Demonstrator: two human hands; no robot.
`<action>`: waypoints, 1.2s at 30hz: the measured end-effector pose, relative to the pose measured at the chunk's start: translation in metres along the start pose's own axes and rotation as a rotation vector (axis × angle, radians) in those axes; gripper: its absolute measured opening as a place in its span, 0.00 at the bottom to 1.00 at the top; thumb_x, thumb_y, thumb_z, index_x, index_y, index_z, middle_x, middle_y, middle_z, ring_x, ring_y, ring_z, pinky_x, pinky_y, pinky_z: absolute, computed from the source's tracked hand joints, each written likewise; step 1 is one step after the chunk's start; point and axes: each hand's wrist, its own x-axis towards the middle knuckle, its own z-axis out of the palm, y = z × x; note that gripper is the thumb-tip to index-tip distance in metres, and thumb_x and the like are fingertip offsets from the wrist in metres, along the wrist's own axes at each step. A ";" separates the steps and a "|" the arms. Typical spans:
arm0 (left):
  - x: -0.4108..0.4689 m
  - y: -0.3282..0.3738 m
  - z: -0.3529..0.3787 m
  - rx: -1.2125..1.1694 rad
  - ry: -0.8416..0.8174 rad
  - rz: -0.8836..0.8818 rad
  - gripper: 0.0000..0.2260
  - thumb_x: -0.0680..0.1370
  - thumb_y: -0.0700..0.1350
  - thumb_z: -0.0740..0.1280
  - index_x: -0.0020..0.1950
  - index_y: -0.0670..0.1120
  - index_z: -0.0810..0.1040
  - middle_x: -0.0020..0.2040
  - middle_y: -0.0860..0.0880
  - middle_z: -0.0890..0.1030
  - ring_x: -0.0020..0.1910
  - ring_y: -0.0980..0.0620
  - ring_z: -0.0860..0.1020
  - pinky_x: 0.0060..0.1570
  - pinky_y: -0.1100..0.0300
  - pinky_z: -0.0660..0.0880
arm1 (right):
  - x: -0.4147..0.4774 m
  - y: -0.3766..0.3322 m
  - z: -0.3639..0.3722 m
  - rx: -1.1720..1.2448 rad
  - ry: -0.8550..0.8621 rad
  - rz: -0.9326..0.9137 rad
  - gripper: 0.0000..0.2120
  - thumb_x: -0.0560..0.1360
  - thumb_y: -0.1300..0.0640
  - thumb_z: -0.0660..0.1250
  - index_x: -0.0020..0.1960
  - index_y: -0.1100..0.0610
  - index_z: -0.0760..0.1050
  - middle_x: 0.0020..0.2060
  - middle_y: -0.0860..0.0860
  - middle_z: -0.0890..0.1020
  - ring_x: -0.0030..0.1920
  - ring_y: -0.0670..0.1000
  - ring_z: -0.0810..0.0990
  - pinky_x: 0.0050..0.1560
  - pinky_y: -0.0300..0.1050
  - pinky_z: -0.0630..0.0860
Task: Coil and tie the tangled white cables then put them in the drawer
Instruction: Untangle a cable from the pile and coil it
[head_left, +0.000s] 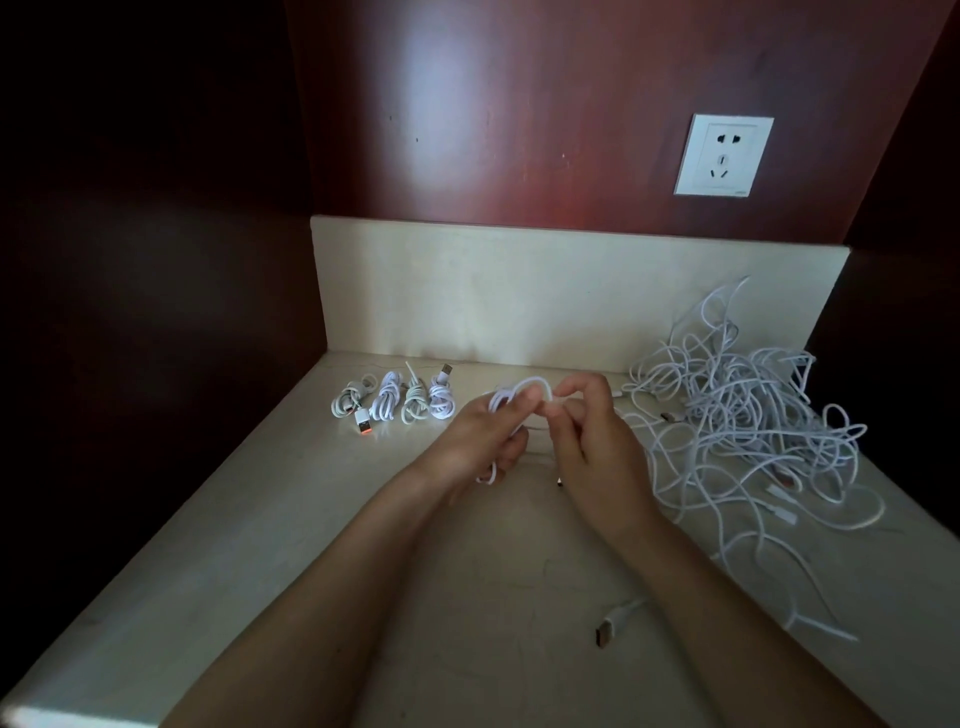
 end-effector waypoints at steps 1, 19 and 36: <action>-0.001 0.000 -0.001 0.016 0.003 0.017 0.19 0.83 0.56 0.57 0.33 0.52 0.71 0.23 0.52 0.64 0.22 0.55 0.62 0.24 0.64 0.58 | -0.001 0.000 0.000 0.005 -0.002 -0.003 0.03 0.82 0.53 0.59 0.54 0.48 0.65 0.33 0.44 0.80 0.33 0.41 0.75 0.34 0.44 0.65; 0.011 -0.009 0.001 -0.220 0.405 0.206 0.20 0.84 0.52 0.55 0.43 0.45 0.82 0.40 0.52 0.85 0.43 0.54 0.82 0.50 0.60 0.76 | -0.002 0.001 0.005 -0.174 -0.176 -0.068 0.04 0.78 0.51 0.64 0.48 0.50 0.76 0.32 0.50 0.78 0.37 0.54 0.79 0.35 0.48 0.70; 0.019 0.001 -0.006 -0.522 0.525 0.091 0.18 0.84 0.48 0.55 0.33 0.49 0.64 0.24 0.55 0.59 0.20 0.58 0.56 0.20 0.69 0.56 | 0.016 0.021 -0.015 -0.512 -0.204 -0.066 0.08 0.73 0.52 0.65 0.48 0.48 0.82 0.43 0.49 0.85 0.49 0.53 0.81 0.56 0.48 0.68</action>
